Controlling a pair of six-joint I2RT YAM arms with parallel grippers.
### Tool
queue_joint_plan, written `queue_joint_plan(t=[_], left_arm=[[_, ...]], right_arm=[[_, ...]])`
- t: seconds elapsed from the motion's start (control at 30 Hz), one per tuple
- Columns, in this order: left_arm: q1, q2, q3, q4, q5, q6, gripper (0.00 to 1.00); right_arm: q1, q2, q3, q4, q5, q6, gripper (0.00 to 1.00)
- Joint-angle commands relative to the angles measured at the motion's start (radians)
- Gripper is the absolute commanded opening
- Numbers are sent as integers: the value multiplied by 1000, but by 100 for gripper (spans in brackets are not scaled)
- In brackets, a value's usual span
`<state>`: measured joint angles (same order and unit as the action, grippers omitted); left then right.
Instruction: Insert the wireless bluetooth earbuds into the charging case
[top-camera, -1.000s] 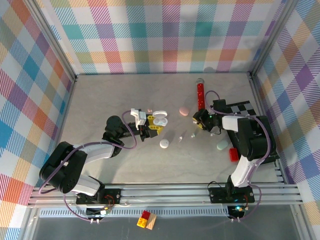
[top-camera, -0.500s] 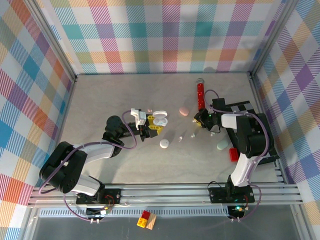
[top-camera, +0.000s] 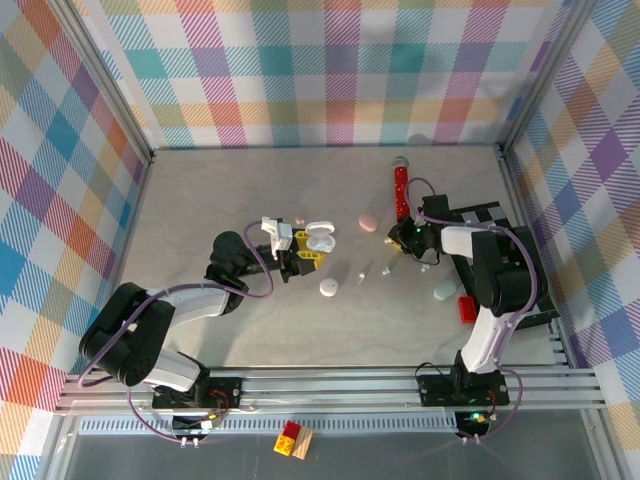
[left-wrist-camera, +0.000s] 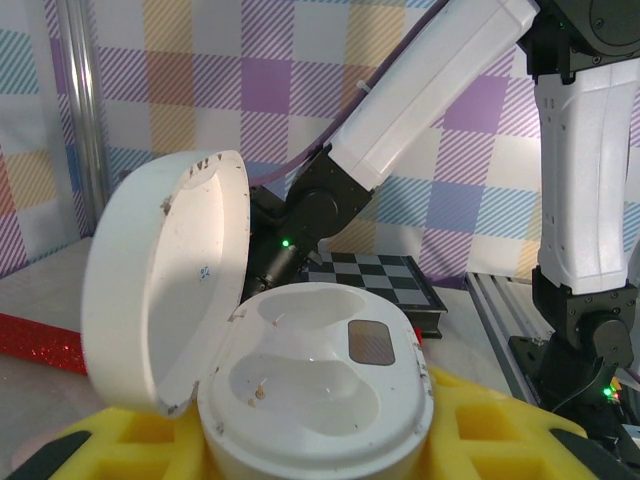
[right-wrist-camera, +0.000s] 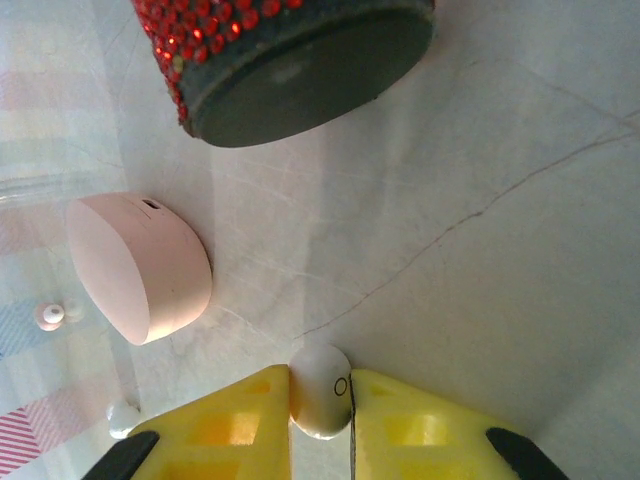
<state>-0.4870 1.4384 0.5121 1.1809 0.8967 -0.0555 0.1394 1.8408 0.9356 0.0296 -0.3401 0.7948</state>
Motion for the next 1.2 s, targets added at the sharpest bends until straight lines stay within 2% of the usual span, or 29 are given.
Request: queue_joint_plan(t=[0.0, 0.5, 0.73, 0.87, 1.17], left_arm=[[11, 7, -7, 54, 17, 6, 34], [27, 23, -1, 35, 13, 25, 34], [27, 15, 12, -34, 8, 64, 34], [22, 4, 15, -81, 0, 96, 34], [-4, -17, 38, -231, -21, 198, 34]], right_arm=[[4, -41, 3, -78, 46, -55, 18], [103, -258, -83, -333, 197, -233, 20], [148, -347, -81, -388, 228, -291, 21], [178, -395, -76, -398, 221, -336, 21], [255, -600, -128, -291, 167, -455, 22]])
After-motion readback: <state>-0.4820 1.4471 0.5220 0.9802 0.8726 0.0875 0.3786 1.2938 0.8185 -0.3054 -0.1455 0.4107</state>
